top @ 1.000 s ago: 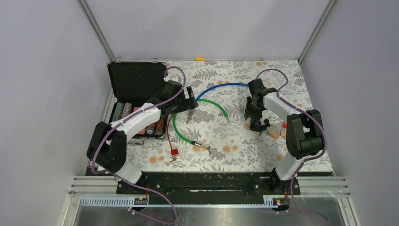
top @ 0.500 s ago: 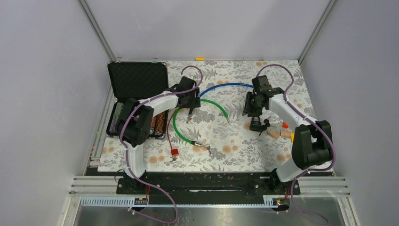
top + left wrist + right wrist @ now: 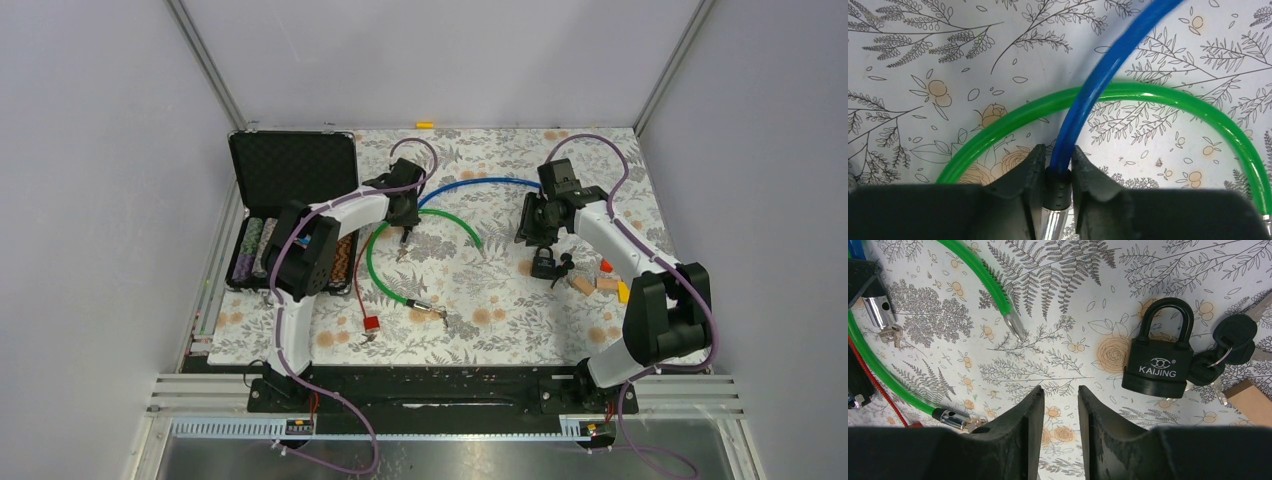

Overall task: Lock with the key
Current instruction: Pick up the lock from the center of the board.

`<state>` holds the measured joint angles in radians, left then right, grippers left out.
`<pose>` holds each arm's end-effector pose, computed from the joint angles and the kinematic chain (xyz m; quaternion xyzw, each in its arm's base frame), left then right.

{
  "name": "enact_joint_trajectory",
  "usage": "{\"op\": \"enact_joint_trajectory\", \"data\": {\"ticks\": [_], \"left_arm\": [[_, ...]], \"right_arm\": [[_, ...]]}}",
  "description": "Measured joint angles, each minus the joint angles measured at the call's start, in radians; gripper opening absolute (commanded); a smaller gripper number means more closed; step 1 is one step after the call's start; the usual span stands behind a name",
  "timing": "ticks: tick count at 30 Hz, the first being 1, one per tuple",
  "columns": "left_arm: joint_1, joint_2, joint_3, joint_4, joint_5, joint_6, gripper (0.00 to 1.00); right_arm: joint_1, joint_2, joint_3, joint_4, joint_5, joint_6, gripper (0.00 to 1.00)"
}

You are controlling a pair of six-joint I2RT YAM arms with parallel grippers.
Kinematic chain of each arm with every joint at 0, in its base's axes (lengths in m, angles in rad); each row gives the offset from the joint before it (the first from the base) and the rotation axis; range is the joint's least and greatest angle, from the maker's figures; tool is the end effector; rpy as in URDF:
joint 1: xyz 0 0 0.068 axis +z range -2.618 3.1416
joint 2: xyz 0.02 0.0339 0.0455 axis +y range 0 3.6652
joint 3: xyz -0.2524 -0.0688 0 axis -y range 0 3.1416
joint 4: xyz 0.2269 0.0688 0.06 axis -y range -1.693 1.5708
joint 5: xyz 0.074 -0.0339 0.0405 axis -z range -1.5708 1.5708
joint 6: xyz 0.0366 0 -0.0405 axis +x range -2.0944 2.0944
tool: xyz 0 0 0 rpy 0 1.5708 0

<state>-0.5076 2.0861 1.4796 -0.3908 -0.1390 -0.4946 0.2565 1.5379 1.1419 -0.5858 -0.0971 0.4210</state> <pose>0.3737 -0.2021 0.1605 -0.0134 0.9570 -0.0771 0.2795 0.2946 0.0809 0.2418 0.0645 0.9537 0.1401 0.2580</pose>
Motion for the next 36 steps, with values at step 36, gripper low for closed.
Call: {"op": "enact_joint_trajectory", "data": {"ticks": [36], "left_arm": [[-0.168, -0.568, -0.377, -0.03, -0.011, 0.083, 0.0]], "right_arm": [[0.223, 0.051, -0.177, 0.738, -0.244, 0.812, 0.7]]}}
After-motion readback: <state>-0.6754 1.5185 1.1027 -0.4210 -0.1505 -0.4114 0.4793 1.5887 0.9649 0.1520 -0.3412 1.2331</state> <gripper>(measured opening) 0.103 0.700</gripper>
